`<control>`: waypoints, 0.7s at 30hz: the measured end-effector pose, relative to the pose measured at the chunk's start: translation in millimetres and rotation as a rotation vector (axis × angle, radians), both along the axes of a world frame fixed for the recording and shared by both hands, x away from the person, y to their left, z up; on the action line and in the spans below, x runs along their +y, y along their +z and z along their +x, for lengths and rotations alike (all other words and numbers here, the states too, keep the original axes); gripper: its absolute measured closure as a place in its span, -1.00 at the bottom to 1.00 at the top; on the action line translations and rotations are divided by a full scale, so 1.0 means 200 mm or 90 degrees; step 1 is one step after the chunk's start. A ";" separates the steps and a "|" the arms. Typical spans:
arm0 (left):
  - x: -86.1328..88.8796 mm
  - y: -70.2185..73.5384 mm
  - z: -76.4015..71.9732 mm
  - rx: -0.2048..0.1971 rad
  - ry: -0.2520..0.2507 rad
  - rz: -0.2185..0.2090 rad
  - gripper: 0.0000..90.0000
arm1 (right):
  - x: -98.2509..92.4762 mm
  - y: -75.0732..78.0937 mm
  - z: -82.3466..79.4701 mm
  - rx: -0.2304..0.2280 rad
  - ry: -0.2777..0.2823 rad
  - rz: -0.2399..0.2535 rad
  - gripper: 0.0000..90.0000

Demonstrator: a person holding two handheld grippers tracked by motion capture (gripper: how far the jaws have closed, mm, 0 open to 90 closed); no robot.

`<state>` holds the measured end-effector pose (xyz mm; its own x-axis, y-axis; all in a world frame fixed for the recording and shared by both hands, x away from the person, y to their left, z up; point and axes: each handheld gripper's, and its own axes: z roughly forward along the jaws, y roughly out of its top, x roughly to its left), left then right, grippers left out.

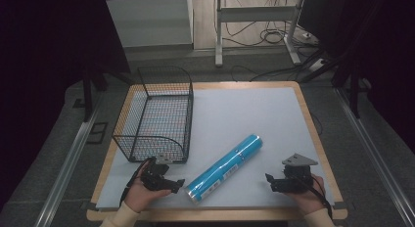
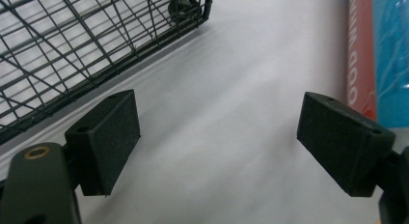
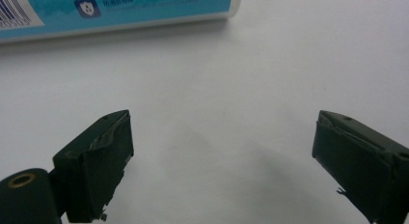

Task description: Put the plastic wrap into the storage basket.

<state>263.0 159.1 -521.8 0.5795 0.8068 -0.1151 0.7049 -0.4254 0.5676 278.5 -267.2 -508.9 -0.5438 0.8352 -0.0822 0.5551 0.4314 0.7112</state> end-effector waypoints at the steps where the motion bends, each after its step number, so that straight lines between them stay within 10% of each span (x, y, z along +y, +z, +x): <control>1: 0.00 0.01 0.00 -0.002 0.003 -0.001 -0.67 | 0.00 0.00 0.00 0.001 0.001 0.001 -0.82; 21: -0.02 0.09 -0.01 -0.003 0.005 -0.019 -0.64 | -0.03 0.01 -0.01 0.001 0.002 0.005 -0.78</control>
